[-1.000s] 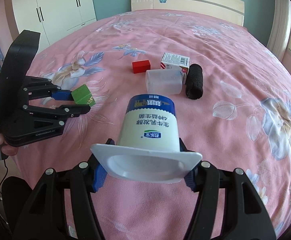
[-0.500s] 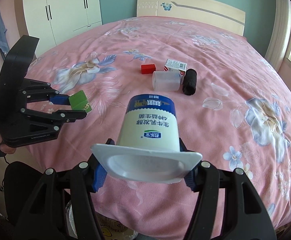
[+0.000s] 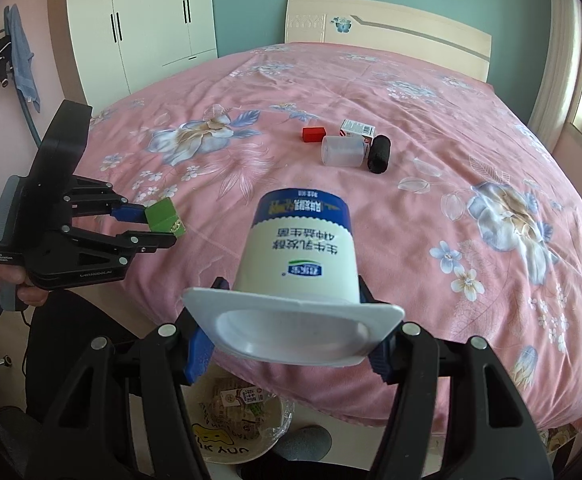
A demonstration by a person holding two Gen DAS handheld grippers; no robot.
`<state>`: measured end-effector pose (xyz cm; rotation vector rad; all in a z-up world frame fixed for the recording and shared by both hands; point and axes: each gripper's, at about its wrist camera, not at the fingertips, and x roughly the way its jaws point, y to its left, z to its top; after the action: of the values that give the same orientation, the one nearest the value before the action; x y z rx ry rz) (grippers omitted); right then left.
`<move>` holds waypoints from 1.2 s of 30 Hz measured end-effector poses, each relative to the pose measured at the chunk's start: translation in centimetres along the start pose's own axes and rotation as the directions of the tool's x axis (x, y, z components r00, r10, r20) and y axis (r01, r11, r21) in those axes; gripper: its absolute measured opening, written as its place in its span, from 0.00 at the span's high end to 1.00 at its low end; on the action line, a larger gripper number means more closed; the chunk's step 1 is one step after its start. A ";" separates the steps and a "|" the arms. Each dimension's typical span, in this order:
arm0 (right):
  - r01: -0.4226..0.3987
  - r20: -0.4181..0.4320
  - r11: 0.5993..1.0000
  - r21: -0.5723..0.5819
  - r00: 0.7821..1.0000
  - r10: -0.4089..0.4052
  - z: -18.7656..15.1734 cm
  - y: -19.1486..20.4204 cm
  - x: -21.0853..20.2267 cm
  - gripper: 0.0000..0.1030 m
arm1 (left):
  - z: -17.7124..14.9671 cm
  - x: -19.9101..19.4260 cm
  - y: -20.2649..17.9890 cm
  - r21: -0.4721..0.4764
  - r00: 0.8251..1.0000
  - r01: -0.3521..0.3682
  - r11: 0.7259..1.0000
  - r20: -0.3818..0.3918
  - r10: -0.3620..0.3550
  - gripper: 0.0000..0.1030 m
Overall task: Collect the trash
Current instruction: 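Carry the yogurt cup and green cube with both tools over the trash bin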
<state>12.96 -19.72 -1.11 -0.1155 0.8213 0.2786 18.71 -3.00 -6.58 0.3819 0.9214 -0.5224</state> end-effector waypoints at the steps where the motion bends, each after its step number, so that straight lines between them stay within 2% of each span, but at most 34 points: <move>1: -0.007 0.000 1.000 -0.001 1.000 0.007 -0.4 0.1 -0.4 0.40 | -0.4 -0.2 -0.2 -0.005 1.000 -0.005 1.000 -0.001 0.005 0.69; 10: -0.003 -0.002 1.000 0.007 1.000 0.003 -2.8 1.1 -2.7 0.40 | -3.4 -0.9 -2.5 -0.023 1.000 0.022 0.999 -0.012 -0.022 0.69; 19: -0.039 -0.010 0.999 -0.011 0.999 0.039 -4.5 2.4 -4.4 0.40 | -6.5 -1.7 -4.3 -0.061 0.998 0.045 0.997 -0.035 -0.047 0.69; 26: -0.065 -0.052 0.997 -0.036 0.997 0.063 -6.7 4.1 -4.0 0.40 | -9.0 -1.8 -5.6 -0.066 0.997 0.052 0.996 -0.061 -0.056 0.69; 36: -0.106 -0.133 0.994 -0.040 0.986 0.100 -10.2 6.4 -2.0 0.40 | -12.5 0.1 -7.3 -0.083 0.986 0.088 0.993 -0.135 -0.099 0.69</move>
<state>2.59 -16.18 -6.52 -0.1370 0.9529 0.3913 6.39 -2.44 -14.29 0.3090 1.0949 -0.5492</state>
